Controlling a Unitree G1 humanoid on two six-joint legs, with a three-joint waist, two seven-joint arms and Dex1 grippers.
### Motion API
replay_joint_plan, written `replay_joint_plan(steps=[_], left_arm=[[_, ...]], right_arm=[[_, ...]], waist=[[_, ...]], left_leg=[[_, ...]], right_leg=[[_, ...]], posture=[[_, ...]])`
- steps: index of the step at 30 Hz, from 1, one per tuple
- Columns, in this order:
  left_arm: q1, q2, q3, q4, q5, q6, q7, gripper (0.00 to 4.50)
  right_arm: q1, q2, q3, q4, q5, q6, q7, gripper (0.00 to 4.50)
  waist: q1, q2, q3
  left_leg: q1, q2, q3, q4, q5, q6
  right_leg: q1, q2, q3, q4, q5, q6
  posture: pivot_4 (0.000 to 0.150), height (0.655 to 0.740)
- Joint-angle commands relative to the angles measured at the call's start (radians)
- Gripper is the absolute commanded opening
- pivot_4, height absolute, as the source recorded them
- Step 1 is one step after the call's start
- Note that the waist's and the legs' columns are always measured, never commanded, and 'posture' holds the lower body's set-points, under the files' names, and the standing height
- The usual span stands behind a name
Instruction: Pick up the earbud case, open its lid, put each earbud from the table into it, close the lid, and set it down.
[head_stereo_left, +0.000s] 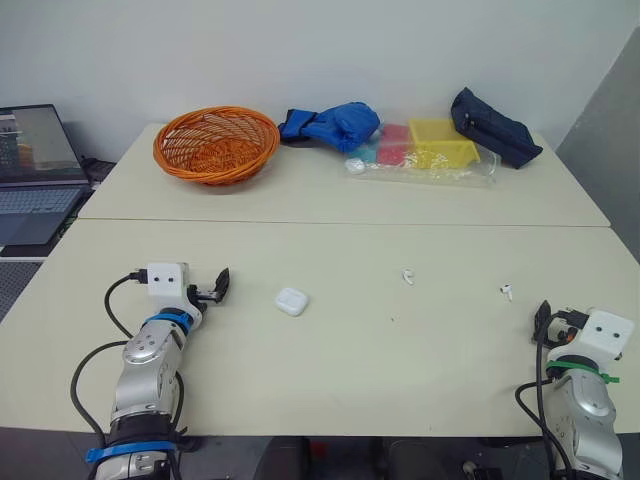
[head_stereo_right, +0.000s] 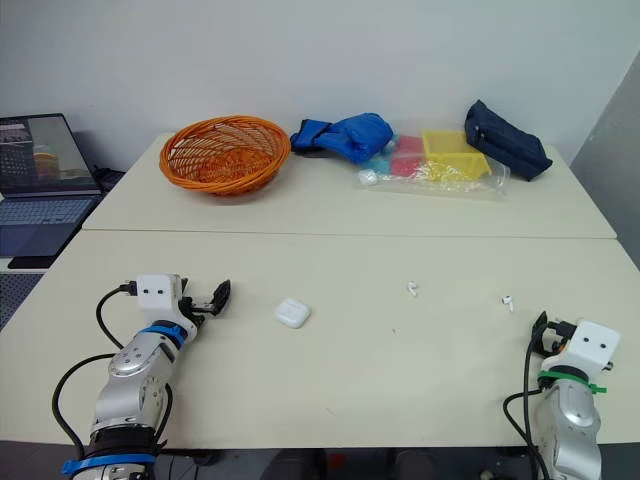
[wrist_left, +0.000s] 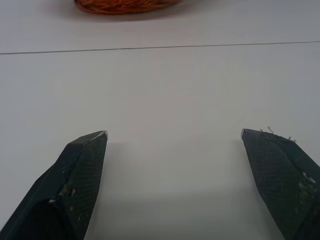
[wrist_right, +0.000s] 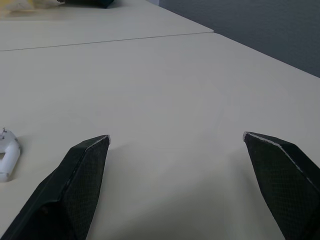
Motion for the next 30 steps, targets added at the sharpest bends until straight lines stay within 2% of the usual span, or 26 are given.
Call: replay_joint_plan(steps=[1, 5, 11, 16, 21, 24, 26, 30], left_arm=[[0.010, 0.014, 0.001, -0.087, -0.034, 0.032, -0.043, 4.47], [0.067, 0.059, -0.047, -0.198, -0.050, 0.061, -0.169, 4.47], [0.156, 0.120, -0.040, -0.354, -0.107, 0.126, -0.269, 4.47], [0.277, 0.177, -0.105, -0.464, -0.109, 0.114, -0.400, 4.47], [0.300, 0.143, -0.173, -0.481, -0.071, 0.096, -0.387, 4.47], [0.295, 0.093, -0.200, -0.472, -0.049, 0.105, -0.330, 4.47], [0.302, 0.074, -0.232, -0.472, -0.030, 0.099, -0.323, 4.47], [0.285, 0.023, -0.286, -0.416, 0.045, 0.053, -0.274, 4.47]], right_arm=[[0.001, -0.021, -0.007, -0.068, 0.001, 0.001, 0.005, 4.50], [0.008, -0.059, 0.007, -0.134, -0.009, 0.013, 0.047, 4.50], [0.031, -0.143, 0.043, -0.237, 0.004, 0.059, 0.154, 4.50], [-0.011, -0.294, 0.137, -0.301, 0.160, 0.180, 0.458, 4.50], [-0.086, -0.404, 0.228, -0.369, 0.337, 0.312, 0.717, 4.50], [-0.123, -0.475, 0.306, -0.392, 0.374, 0.348, 0.859, 4.50], [-0.152, -0.497, 0.341, -0.399, 0.385, 0.367, 0.901, 4.50], [-0.211, -0.530, 0.426, -0.412, 0.395, 0.415, 0.988, 4.50]], waist=[[0.000, 0.000, 0.000], [-0.001, 0.000, 0.001], [-0.001, 0.000, 0.002], [-0.005, 0.001, 0.003], [0.000, 0.000, 0.008], [0.002, -0.002, 0.011], [0.004, -0.007, 0.014], [0.010, -0.007, 0.014]], left_leg=[[0.000, 0.000, 0.000, 0.000, 0.000, 0.000], [0.000, 0.000, 0.001, -0.001, 0.000, 0.000], [0.000, 0.001, 0.000, -0.002, -0.001, -0.001], [0.000, 0.001, 0.001, -0.003, -0.001, -0.001], [0.000, 0.002, -0.001, -0.003, -0.001, -0.001], [-0.001, 0.002, -0.001, -0.003, -0.001, -0.001], [-0.001, 0.002, -0.002, -0.003, -0.001, -0.001], [-0.003, 0.001, -0.003, -0.003, -0.002, -0.002]], right_leg=[[0.000, 0.000, 0.000, 0.000, 0.000, 0.000], [-0.001, 0.000, 0.001, 0.000, -0.001, -0.001], [-0.001, 0.000, 0.003, 0.000, -0.003, -0.004], [-0.001, 0.000, 0.004, -0.001, -0.004, -0.005], [-0.001, 0.000, 0.000, 0.000, -0.004, -0.005], [-0.001, 0.000, 0.000, -0.001, -0.005, -0.005], [-0.001, 0.000, -0.001, -0.001, -0.006, -0.005], [-0.001, -0.001, -0.002, -0.001, -0.007, -0.004]], posture=[[0.150, 0.7400], [0.150, 0.7400], [0.150, 0.7400], [0.150, 0.7400], [0.150, 0.7400], [0.150, 0.7400], [0.150, 0.7400], [0.150, 0.7400]])
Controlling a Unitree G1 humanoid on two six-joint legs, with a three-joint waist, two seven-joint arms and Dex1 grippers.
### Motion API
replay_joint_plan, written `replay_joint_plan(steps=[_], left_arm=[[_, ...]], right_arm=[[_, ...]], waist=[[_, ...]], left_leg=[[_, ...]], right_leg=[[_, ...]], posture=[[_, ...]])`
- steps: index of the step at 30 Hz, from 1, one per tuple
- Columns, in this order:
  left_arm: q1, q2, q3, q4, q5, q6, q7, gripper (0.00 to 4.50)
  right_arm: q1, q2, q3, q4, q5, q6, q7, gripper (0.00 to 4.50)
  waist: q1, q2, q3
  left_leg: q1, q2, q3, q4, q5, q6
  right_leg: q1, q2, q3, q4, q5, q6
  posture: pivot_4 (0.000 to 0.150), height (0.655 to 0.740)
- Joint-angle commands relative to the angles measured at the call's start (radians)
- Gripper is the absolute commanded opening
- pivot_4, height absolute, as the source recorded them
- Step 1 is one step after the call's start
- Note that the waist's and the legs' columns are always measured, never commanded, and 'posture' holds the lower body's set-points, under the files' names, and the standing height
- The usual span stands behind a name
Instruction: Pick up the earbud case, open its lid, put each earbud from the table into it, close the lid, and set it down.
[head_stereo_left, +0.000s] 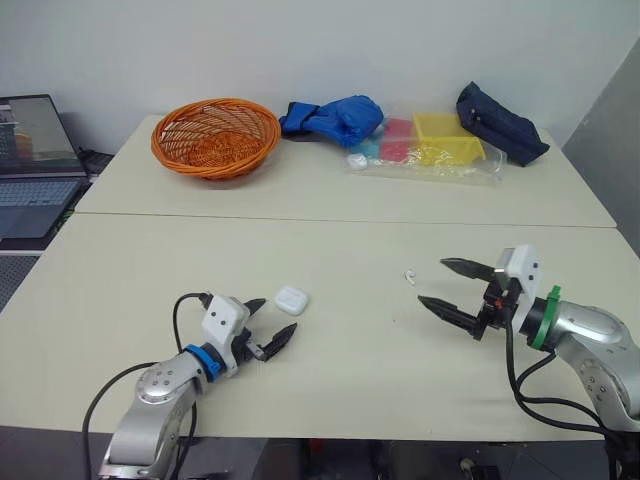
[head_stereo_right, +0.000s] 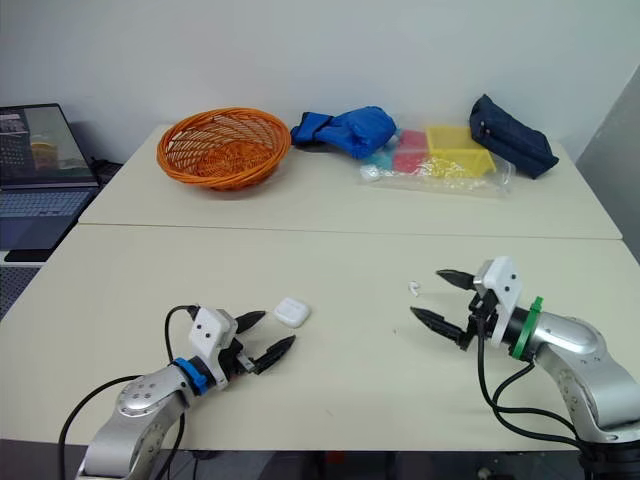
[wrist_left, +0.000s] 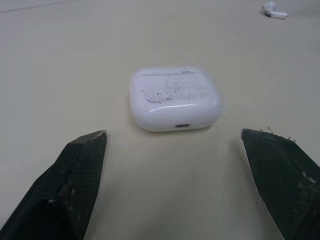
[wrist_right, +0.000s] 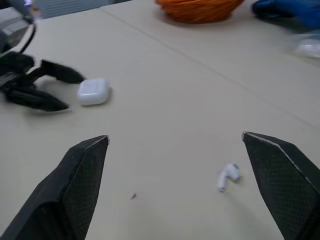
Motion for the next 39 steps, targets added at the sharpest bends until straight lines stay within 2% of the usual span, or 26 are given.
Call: replay_joint_plan(steps=[1, 10, 24, 27, 30, 31, 39], left_arm=[[-0.022, -0.032, -0.046, 0.037, 0.051, -0.033, 0.036, 4.47], [-0.082, -0.098, -0.079, 0.134, 0.116, -0.069, 0.102, 4.47], [-0.055, -0.158, -0.122, 0.114, 0.123, -0.060, 0.112, 4.47], [-0.064, -0.152, -0.124, 0.131, 0.131, -0.085, 0.095, 3.87], [-0.078, -0.142, -0.133, 0.158, 0.146, -0.120, 0.074, 2.93], [-0.083, -0.142, -0.132, 0.167, 0.147, -0.124, 0.074, 2.79], [-0.113, -0.110, -0.101, 0.213, 0.141, -0.159, 0.056, 2.80]], right_arm=[[-0.040, -0.018, 0.040, -0.043, 0.035, 0.039, 0.066, 4.50], [-0.063, -0.006, 0.069, -0.042, 0.018, 0.046, 0.068, 4.50], [-0.050, -0.011, 0.045, -0.049, 0.021, 0.050, 0.059, 4.50], [-0.051, -0.011, 0.044, -0.050, 0.024, 0.053, 0.055, 4.50], [-0.055, -0.005, 0.044, -0.049, 0.028, 0.056, 0.047, 4.50], [-0.054, -0.004, 0.045, -0.049, 0.027, 0.055, 0.046, 4.50], [-0.042, 0.000, 0.042, -0.048, 0.025, 0.051, 0.035, 4.50]], waist=[[0.007, 0.000, 0.000], [0.036, 0.001, 0.000], [0.043, 0.003, -0.002], [0.043, 0.003, -0.002], [0.043, 0.004, -0.002], [0.043, 0.004, -0.002], [0.044, 0.004, -0.002]], left_leg=[[0.000, 0.000, 0.000, 0.000, 0.000, 0.000], [0.001, -0.001, 0.002, 0.002, 0.000, 0.000], [0.001, -0.002, 0.005, 0.003, 0.000, 0.000], [0.001, -0.003, 0.005, 0.003, 0.000, 0.000], [0.001, -0.003, 0.005, 0.003, 0.000, 0.000], [0.001, -0.003, 0.005, 0.003, 0.000, 0.000], [0.001, -0.002, 0.007, 0.003, 0.000, 0.000]], right_leg=[[0.000, 0.000, 0.000, 0.000, 0.000, 0.000], [0.002, -0.002, -0.001, 0.000, 0.000, 0.001], [0.002, -0.005, -0.002, 0.000, 0.000, 0.003], [0.002, -0.006, -0.002, 0.000, 0.000, 0.004], [0.003, -0.006, -0.002, 0.000, 0.000, 0.004], [0.003, -0.006, -0.002, 0.000, 0.000, 0.004], [0.003, -0.007, -0.003, 0.001, 0.000, 0.005]], posture=[[0.150, 0.7400], [0.150, 0.7400], [0.150, 0.7400], [0.150, 0.7400], [0.150, 0.7400], [0.150, 0.7400], [0.150, 0.7400]])
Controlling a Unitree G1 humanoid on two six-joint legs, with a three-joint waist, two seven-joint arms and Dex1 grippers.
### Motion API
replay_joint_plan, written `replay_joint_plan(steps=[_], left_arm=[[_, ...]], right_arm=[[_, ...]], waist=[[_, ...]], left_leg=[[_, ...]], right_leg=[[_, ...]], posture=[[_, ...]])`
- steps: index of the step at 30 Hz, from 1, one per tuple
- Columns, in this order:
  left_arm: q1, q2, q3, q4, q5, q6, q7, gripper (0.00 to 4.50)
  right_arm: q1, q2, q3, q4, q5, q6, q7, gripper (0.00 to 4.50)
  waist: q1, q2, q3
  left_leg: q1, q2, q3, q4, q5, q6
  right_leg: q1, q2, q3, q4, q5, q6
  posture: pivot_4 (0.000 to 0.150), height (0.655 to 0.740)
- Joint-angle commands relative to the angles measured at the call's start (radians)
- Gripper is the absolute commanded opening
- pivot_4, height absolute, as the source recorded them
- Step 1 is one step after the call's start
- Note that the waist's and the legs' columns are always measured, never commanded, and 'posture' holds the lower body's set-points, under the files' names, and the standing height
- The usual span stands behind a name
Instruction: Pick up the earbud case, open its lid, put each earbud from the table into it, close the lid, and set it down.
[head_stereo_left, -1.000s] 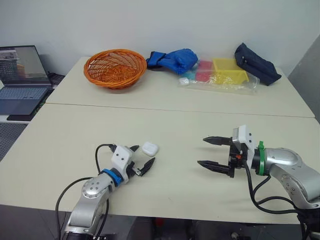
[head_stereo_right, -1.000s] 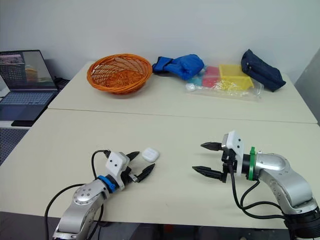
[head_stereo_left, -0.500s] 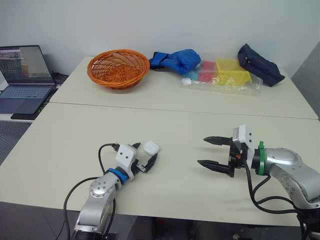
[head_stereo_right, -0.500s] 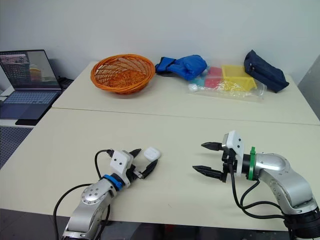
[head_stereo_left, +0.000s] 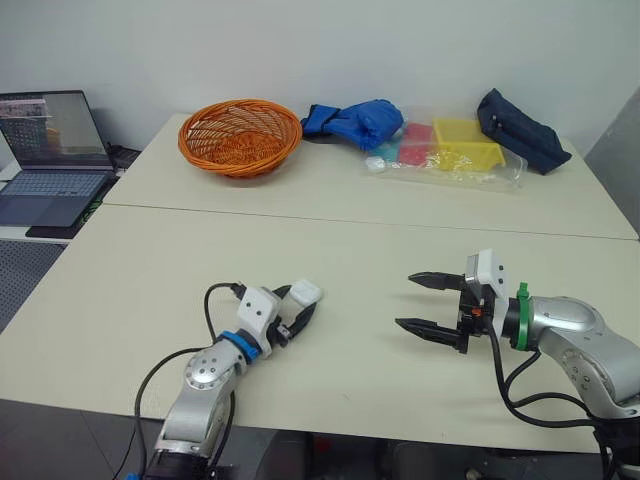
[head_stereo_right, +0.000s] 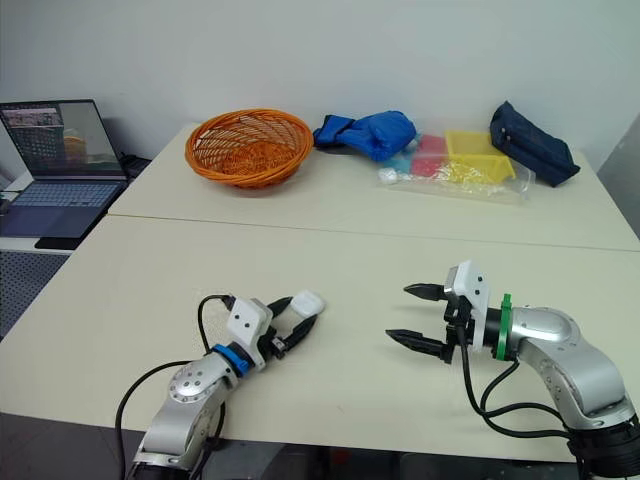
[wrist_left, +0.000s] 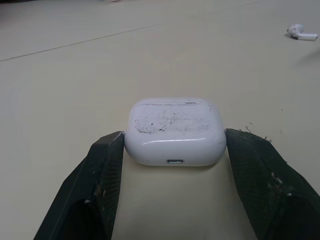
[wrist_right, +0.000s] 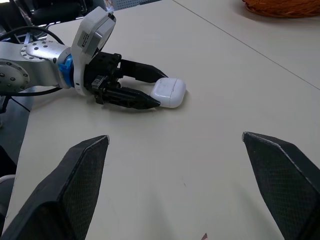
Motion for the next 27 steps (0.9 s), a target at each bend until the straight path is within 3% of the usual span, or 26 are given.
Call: replay_joint_plan(steps=[1, 6, 9, 16, 20, 27], left_arm=[[0.000, 0.041, -0.008, 0.048, 0.010, -0.014, -0.041, 2.80], [-0.185, 0.221, -0.005, 0.128, -0.003, -0.274, -0.286, 2.80], [-0.352, 0.264, -0.035, 0.241, -0.019, -0.459, -0.419, 2.80], [-0.711, 0.195, -0.091, 0.612, 0.024, -0.896, -0.540, 2.80], [-0.866, 0.147, -0.100, 0.796, 0.061, -1.078, -0.519, 2.80], [-0.961, 0.077, -0.121, 0.906, 0.008, -1.233, -0.547, 2.80]], right_arm=[[0.006, 0.002, -0.031, -0.027, 0.002, -0.011, -0.006, 4.50], [-0.034, 0.009, -0.072, -0.006, 0.078, 0.068, -0.028, 4.50], [-0.097, 0.009, -0.101, 0.002, 0.171, 0.187, -0.052, 4.50], [-0.281, 0.029, -0.126, 0.069, 0.347, 0.477, -0.148, 4.50], [-0.392, 0.093, -0.155, 0.089, 0.430, 0.597, -0.267, 4.50], [-0.453, 0.170, -0.159, 0.079, 0.495, 0.700, -0.402, 4.50]], waist=[[-0.001, 0.000, 0.000], [-0.004, -0.004, 0.003], [-0.001, -0.004, 0.004], [-0.003, -0.005, 0.003], [-0.005, -0.005, 0.003], [-0.009, -0.005, 0.003]], left_leg=[[0.000, 0.000, 0.000, 0.000, 0.000, 0.000], [-0.001, 0.002, -0.001, 0.000, 0.000, 0.000], [-0.004, 0.004, -0.001, 0.000, 0.000, 0.000], [-0.023, 0.000, 0.002, 0.003, 0.000, 0.000], [-0.032, 0.000, 0.000, 0.010, 0.000, 0.001], [-0.032, 0.001, 0.000, 0.013, 0.000, 0.001]], right_leg=[[0.000, 0.000, 0.000, 0.000, 0.000, 0.000], [-0.002, 0.003, -0.001, 0.001, 0.000, -0.002], [-0.004, 0.006, -0.001, 0.001, 0.003, -0.008], [-0.021, 0.007, -0.001, 0.000, 0.009, 0.004], [-0.027, 0.012, -0.003, 0.002, 0.010, 0.005], [-0.025, 0.011, -0.003, 0.004, 0.011, 0.006]], posture=[[0.150, 0.7400], [0.150, 0.7400], [0.150, 0.7400], [0.150, 0.7400], [0.150, 0.7400], [0.150, 0.7400]])
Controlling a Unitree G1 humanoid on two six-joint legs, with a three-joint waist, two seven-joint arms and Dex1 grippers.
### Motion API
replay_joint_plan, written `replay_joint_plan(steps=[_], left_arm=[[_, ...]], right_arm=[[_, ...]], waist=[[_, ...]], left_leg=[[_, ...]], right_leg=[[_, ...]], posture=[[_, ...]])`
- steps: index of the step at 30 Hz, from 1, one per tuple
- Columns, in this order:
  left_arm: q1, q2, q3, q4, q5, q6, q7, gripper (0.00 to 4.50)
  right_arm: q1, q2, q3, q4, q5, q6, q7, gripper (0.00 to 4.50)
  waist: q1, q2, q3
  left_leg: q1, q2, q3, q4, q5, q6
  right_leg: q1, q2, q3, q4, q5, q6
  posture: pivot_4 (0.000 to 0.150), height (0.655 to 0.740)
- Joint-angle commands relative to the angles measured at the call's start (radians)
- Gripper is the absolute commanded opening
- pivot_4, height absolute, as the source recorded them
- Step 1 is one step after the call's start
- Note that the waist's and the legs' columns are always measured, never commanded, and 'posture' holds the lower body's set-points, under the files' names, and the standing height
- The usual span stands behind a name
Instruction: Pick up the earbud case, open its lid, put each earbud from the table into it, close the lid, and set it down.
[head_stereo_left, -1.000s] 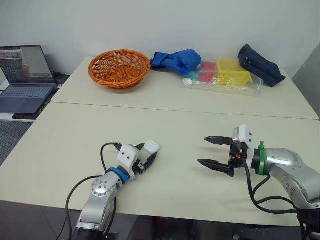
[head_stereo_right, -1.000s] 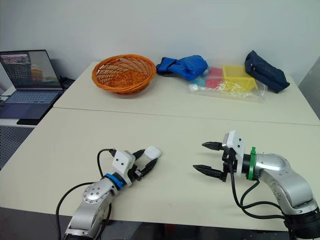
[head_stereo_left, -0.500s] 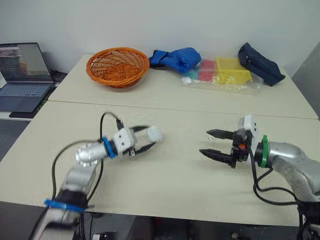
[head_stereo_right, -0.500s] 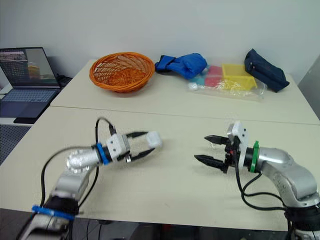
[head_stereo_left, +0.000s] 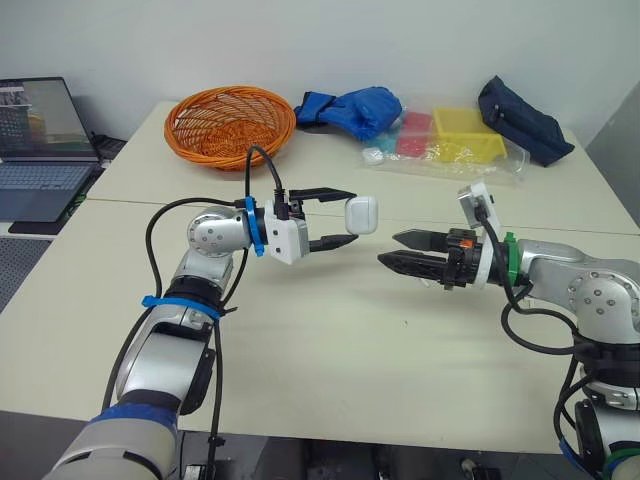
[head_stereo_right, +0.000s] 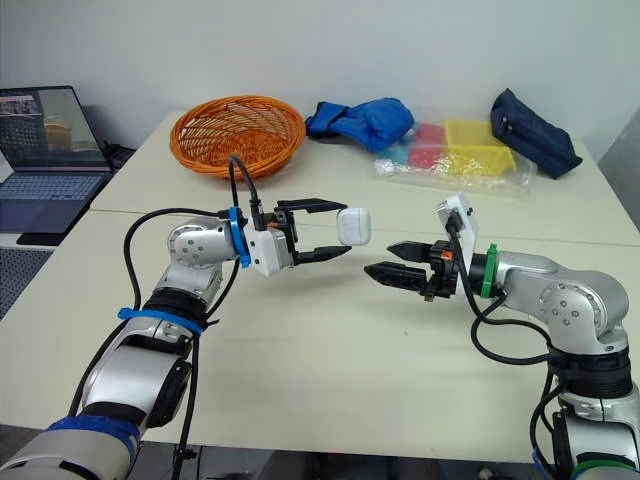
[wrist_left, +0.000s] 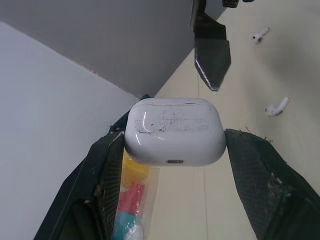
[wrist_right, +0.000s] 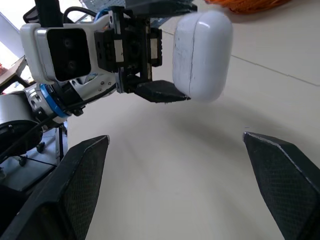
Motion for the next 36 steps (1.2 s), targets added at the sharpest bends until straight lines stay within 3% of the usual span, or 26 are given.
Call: replay_joint_plan(steps=[1, 12, 22, 27, 36], left_arm=[[-0.030, -0.030, -0.020, -0.004, -0.065, -0.074, -0.023, 2.80], [-0.020, -0.038, -0.060, -0.015, -0.194, -0.118, -0.142, 2.80], [-0.022, -0.045, -0.058, -0.013, -0.229, -0.115, -0.179, 2.80], [-0.004, -0.050, -0.063, -0.029, -0.238, -0.114, -0.186, 2.80], [-0.014, -0.060, -0.056, -0.035, -0.249, -0.110, -0.193, 2.80]], right_arm=[[-0.037, 0.029, -0.033, -0.030, 0.053, 0.031, -0.057, 4.50], [-0.078, 0.024, -0.058, 0.006, 0.155, 0.105, -0.058, 4.50], [-0.104, 0.040, -0.056, 0.045, 0.163, 0.104, -0.078, 4.50], [-0.105, 0.051, -0.055, 0.054, 0.158, 0.100, -0.094, 3.27], [-0.102, 0.047, -0.043, 0.050, 0.145, 0.095, -0.088, 3.27]], waist=[[-0.002, 0.000, 0.000], [-0.013, 0.000, 0.000], [-0.017, 0.000, 0.000], [-0.017, 0.000, 0.000], [-0.018, 0.000, 0.000]], left_leg=[[0.000, 0.000, 0.000, 0.001, 0.000, 0.000], [0.000, 0.000, -0.002, 0.004, 0.000, 0.000], [0.000, 0.000, -0.002, 0.004, 0.000, 0.000], [0.001, 0.000, -0.002, 0.005, 0.000, 0.000], [0.002, 0.000, -0.003, 0.008, 0.001, 0.001]], right_leg=[[0.000, 0.000, 0.000, 0.000, 0.000, 0.000], [0.001, 0.000, 0.001, 0.002, 0.002, 0.002], [0.001, 0.000, 0.001, 0.004, 0.002, 0.002], [0.001, 0.000, 0.001, 0.007, 0.002, 0.002], [0.000, 0.000, 0.001, 0.012, 0.002, 0.002]], posture=[[0.150, 0.7400], [0.150, 0.7400], [0.150, 0.7400], [0.150, 0.7400], [0.150, 0.7400]])
